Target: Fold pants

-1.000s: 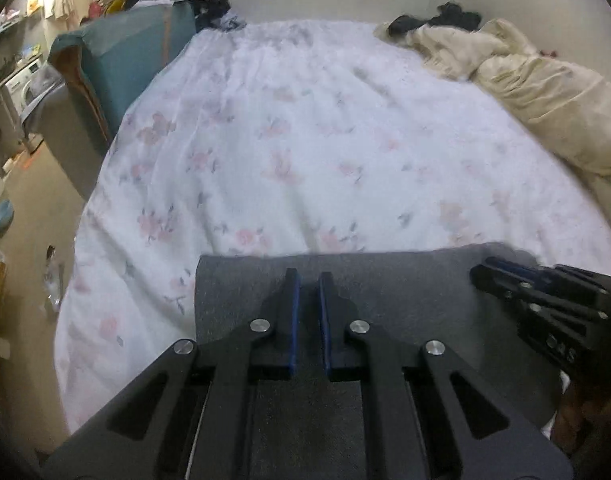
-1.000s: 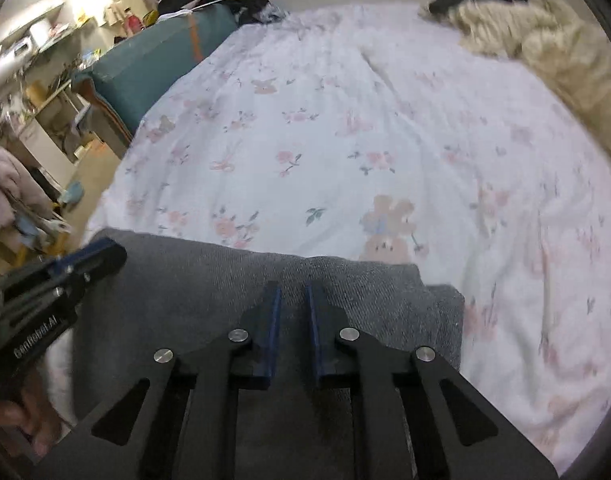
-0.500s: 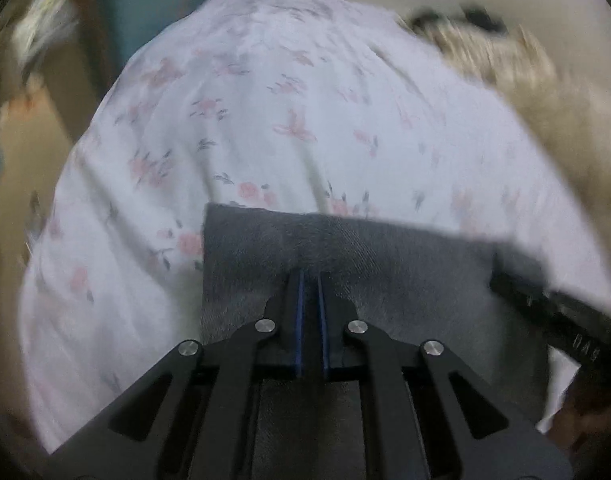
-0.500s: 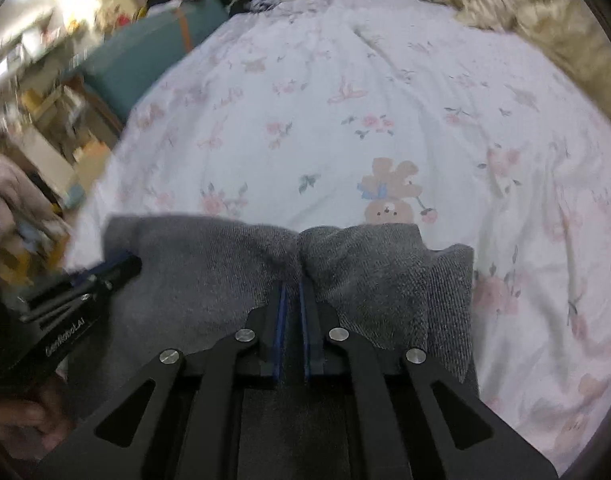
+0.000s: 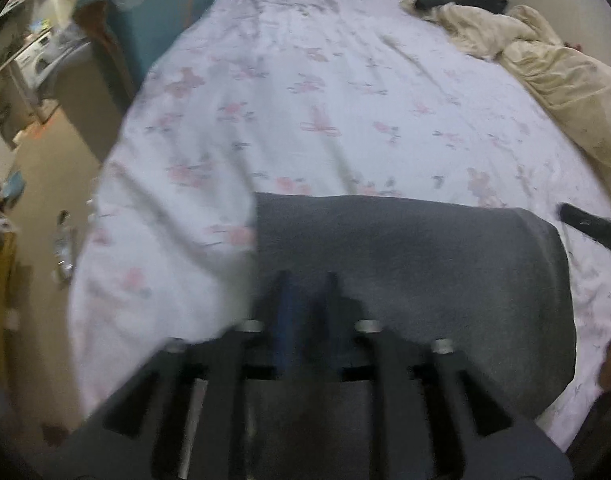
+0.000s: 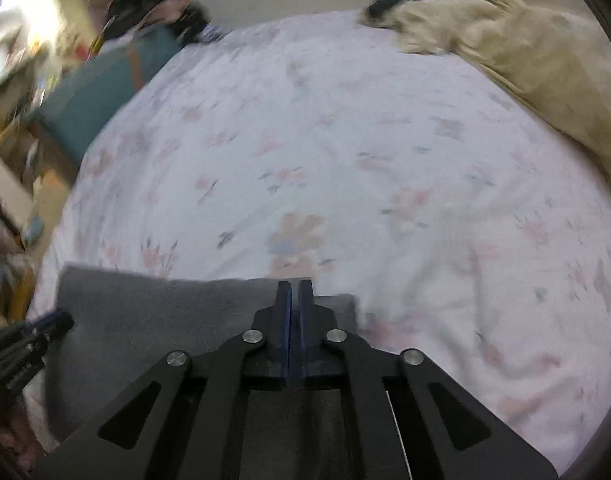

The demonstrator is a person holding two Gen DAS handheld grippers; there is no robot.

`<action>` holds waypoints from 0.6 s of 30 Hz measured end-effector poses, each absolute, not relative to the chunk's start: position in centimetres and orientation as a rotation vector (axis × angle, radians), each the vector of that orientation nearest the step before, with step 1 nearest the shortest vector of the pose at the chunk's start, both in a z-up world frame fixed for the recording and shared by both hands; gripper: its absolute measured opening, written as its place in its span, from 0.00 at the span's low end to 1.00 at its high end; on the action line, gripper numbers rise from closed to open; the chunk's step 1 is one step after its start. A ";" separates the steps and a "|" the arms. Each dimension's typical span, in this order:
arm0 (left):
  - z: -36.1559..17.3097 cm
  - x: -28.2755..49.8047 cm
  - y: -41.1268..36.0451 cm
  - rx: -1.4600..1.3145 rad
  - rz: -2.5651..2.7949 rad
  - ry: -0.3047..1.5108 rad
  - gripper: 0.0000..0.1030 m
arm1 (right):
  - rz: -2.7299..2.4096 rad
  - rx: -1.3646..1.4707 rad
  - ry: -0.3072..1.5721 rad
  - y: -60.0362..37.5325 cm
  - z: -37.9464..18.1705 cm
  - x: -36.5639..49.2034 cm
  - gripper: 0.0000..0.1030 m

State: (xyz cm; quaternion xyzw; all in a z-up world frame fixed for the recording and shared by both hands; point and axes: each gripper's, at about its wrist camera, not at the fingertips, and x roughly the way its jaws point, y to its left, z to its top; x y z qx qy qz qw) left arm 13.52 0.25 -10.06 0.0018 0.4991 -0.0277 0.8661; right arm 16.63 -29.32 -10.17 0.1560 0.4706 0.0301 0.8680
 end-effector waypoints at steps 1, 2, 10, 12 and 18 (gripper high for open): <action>-9.6 13.4 0.9 -0.004 -0.037 1.033 0.60 | 0.068 0.437 0.994 -31.2 -10.0 16.4 0.11; -8.9 13.2 2.0 -0.025 -0.001 1.009 0.84 | 0.070 0.558 1.006 -33.6 -10.1 16.0 0.30; -12.8 13.8 5.7 -0.432 -0.069 1.216 0.96 | 0.166 0.867 1.199 -36.0 -15.4 14.0 0.88; -14.0 13.8 4.9 -0.409 -0.099 1.261 0.96 | 0.233 0.792 1.268 -33.9 -16.4 14.6 0.88; -16.6 13.0 3.4 -0.441 -0.249 1.370 0.74 | 0.404 0.479 1.464 -27.0 -18.8 13.5 0.86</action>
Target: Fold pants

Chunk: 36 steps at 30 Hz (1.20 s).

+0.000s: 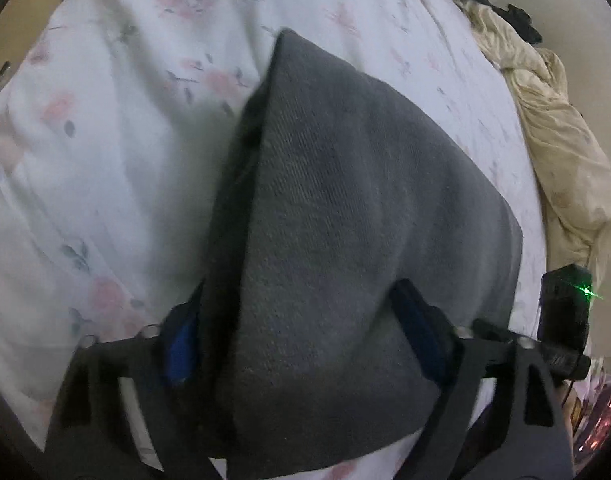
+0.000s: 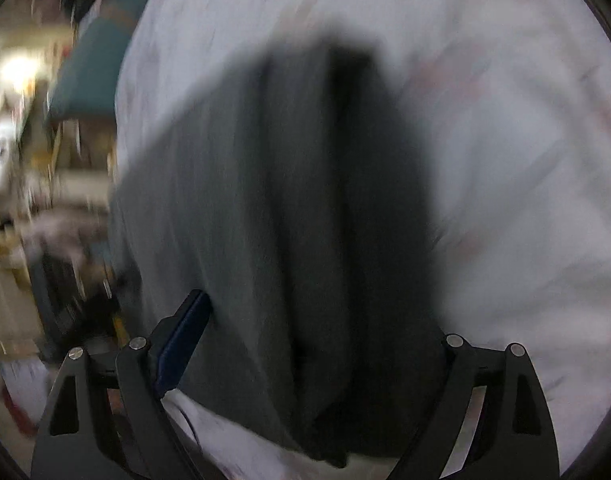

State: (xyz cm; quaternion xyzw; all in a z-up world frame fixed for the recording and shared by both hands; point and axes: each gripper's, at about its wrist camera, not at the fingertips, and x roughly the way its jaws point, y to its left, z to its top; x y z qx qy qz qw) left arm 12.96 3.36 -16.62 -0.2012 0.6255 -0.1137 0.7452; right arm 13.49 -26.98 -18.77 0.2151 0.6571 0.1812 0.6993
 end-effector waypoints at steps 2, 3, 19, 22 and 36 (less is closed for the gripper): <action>-16.2 12.6 2.8 -0.409 -0.283 1.369 0.52 | 0.419 0.458 1.418 -26.1 -18.2 13.1 0.68; -16.0 12.4 2.8 -0.421 -0.292 1.368 0.45 | 0.418 0.466 1.403 -26.0 -17.8 12.9 0.58; -0.2 14.9 2.7 -0.295 -0.312 1.047 0.22 | 0.487 0.411 1.029 -25.6 -4.0 15.0 0.27; 0.7 20.4 2.5 -0.294 -0.305 1.024 0.22 | 0.488 0.355 1.006 -25.0 -2.7 22.1 0.27; -3.7 54.5 2.7 -0.206 -0.145 0.950 0.51 | 0.353 0.123 1.021 -23.3 -4.8 56.6 0.49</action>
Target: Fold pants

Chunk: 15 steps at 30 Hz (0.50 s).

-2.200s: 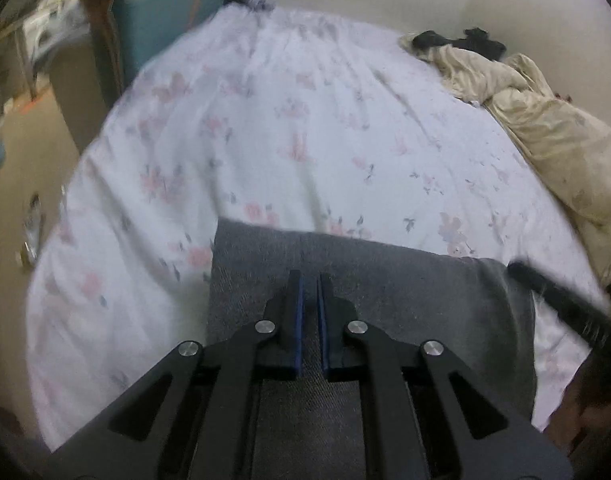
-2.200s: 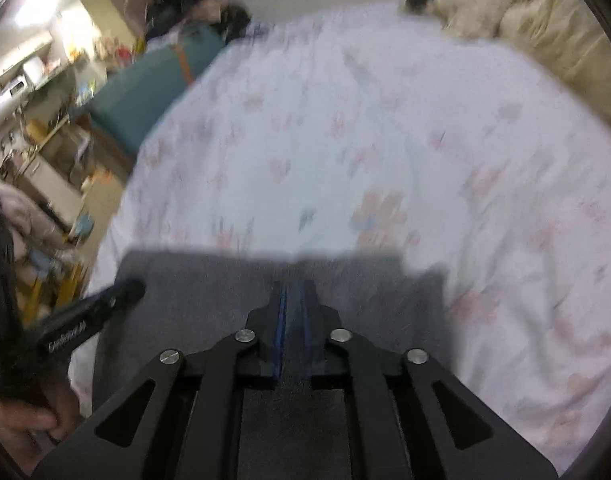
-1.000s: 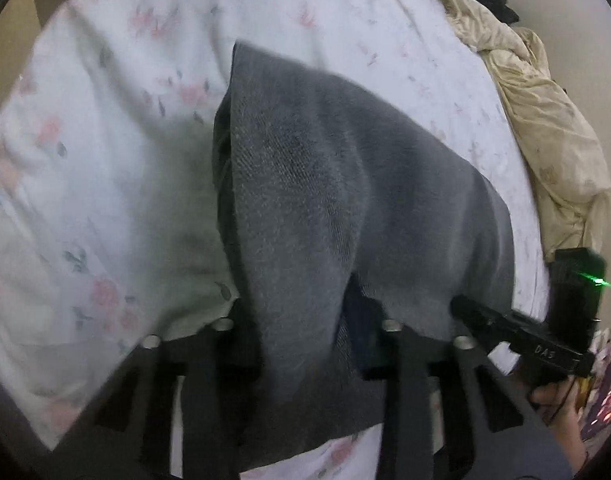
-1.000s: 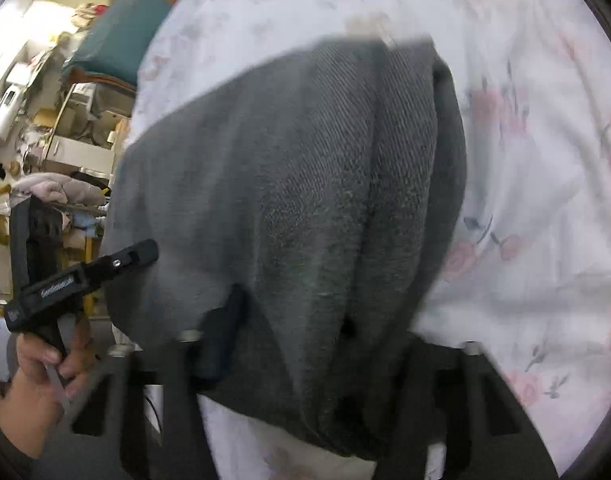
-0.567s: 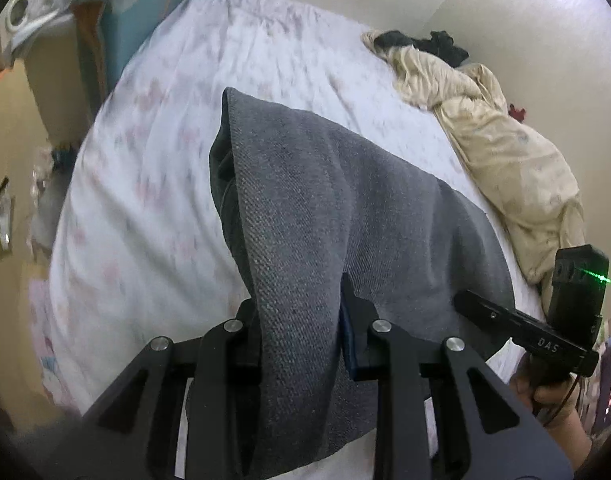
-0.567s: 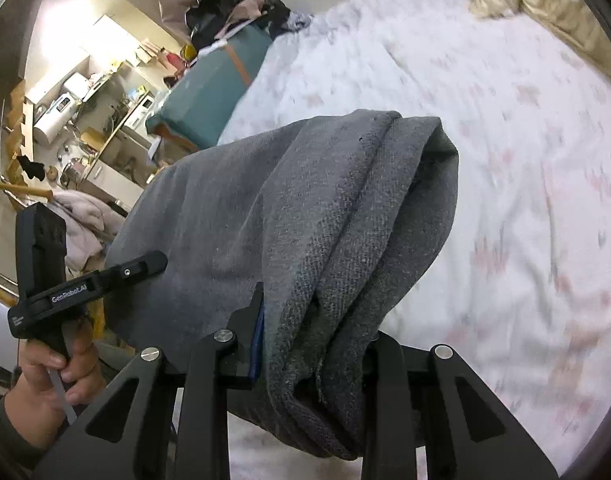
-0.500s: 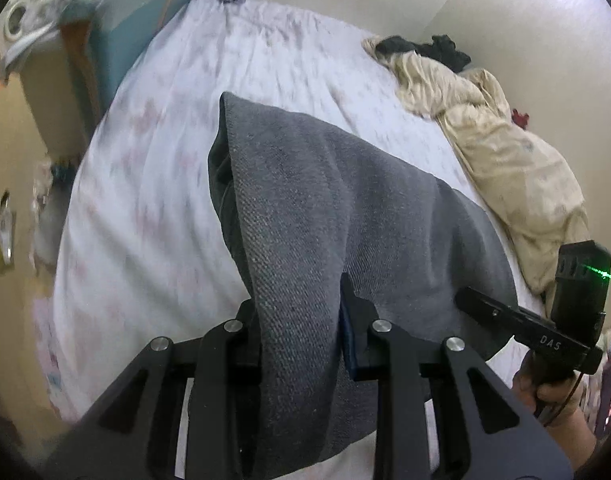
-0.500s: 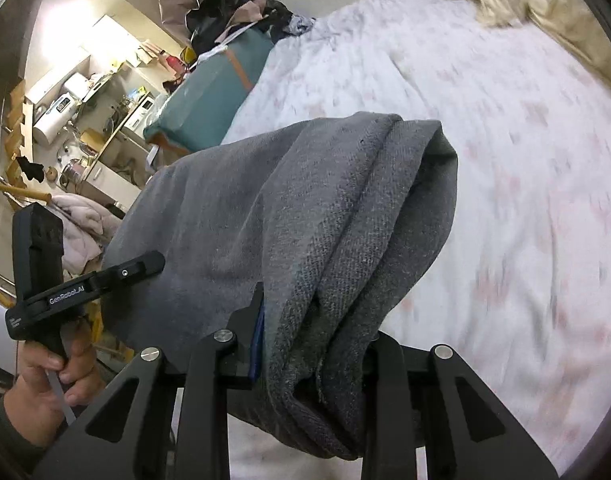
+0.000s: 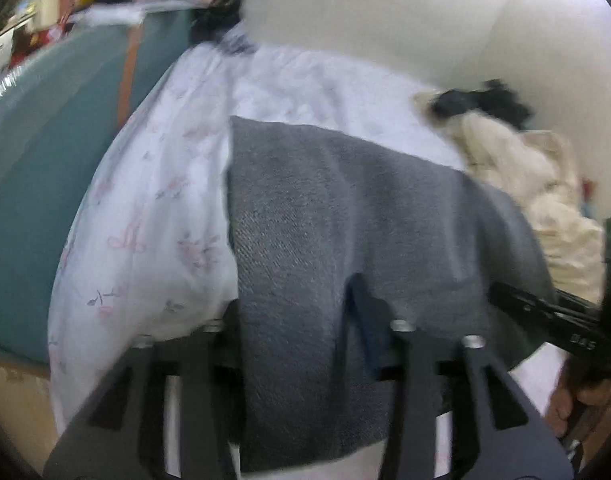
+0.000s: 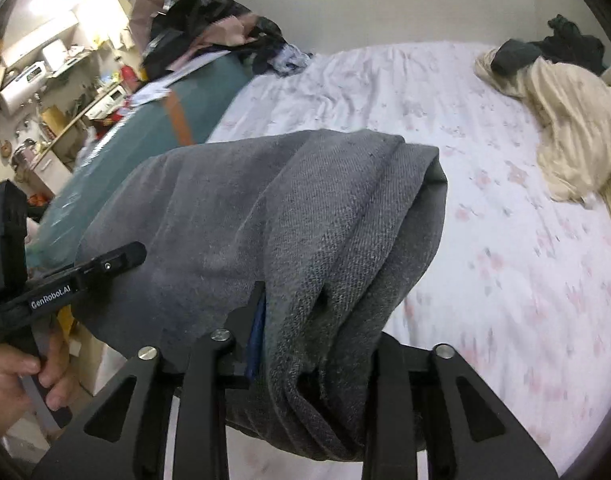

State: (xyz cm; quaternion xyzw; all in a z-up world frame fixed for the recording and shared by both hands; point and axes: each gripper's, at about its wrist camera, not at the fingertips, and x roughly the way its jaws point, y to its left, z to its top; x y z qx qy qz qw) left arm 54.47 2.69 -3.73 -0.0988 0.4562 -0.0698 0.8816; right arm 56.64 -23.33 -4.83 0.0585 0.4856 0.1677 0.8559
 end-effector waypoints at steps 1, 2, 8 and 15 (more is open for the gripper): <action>-5.3 55.2 2.7 -0.171 -0.095 0.982 0.65 | 0.307 0.093 1.040 -24.1 -6.0 57.0 0.56; -7.1 55.4 2.8 -0.119 -0.029 1.010 0.70 | 0.200 0.035 1.056 -24.8 -7.7 57.5 0.62; -10.5 52.9 4.4 -0.077 -0.011 0.992 0.70 | 0.178 -0.060 1.105 -25.7 -12.1 54.6 0.61; -5.0 45.5 3.8 -0.095 -0.055 0.888 0.73 | 0.218 0.053 0.951 -25.0 -5.4 48.0 0.75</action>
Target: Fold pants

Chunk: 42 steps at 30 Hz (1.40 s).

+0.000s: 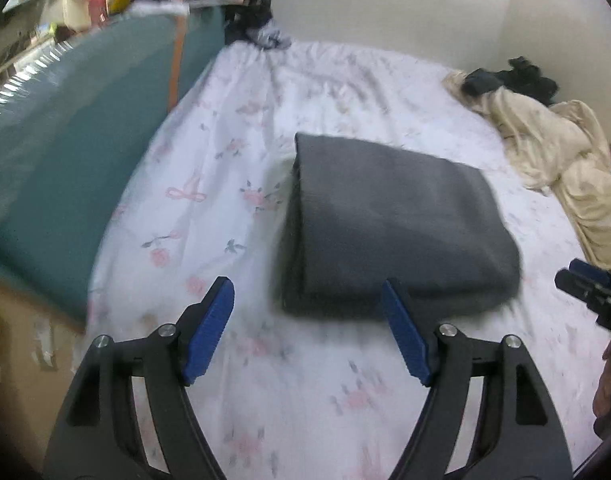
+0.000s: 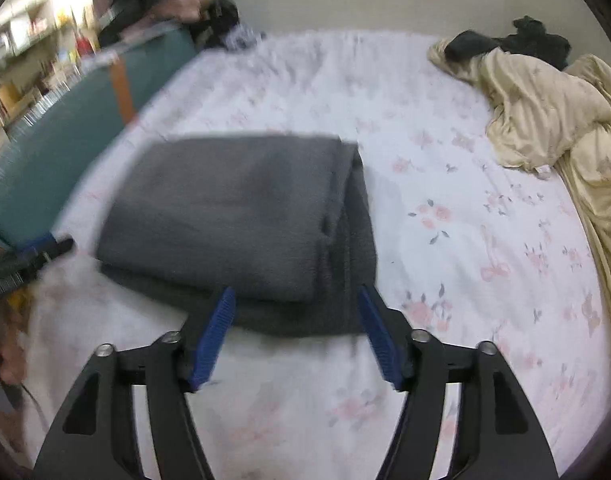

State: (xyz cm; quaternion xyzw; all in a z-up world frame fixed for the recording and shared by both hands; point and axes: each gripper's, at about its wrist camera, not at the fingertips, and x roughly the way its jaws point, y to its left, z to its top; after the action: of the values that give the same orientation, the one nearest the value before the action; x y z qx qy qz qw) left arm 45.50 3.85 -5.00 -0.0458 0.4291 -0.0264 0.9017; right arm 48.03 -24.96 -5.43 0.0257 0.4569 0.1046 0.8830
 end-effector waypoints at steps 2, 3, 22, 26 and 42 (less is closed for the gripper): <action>-3.2 42.8 4.1 -0.142 -0.058 0.894 0.81 | 0.226 0.079 0.925 -24.7 -3.4 45.2 0.79; -2.5 40.6 4.7 -0.201 -0.053 0.892 0.81 | 0.215 0.066 0.924 -24.7 -2.9 43.9 0.80; 6.3 6.6 3.3 -0.126 -0.011 0.588 1.00 | 0.124 0.137 0.680 -23.2 7.0 9.3 1.00; 5.4 1.4 3.2 -0.094 -0.037 0.579 1.00 | 0.146 0.110 0.637 -22.3 7.4 4.3 1.00; 0.0 -3.2 2.3 -0.053 -0.017 0.626 1.00 | 0.113 0.053 0.589 -22.7 -0.1 -2.6 1.00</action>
State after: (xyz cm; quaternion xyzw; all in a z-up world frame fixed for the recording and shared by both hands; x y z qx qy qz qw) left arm -3.15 2.32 0.00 -0.0263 0.3077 -0.0082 0.9511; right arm -2.61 -22.67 -0.09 0.0261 0.2899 0.0556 0.9551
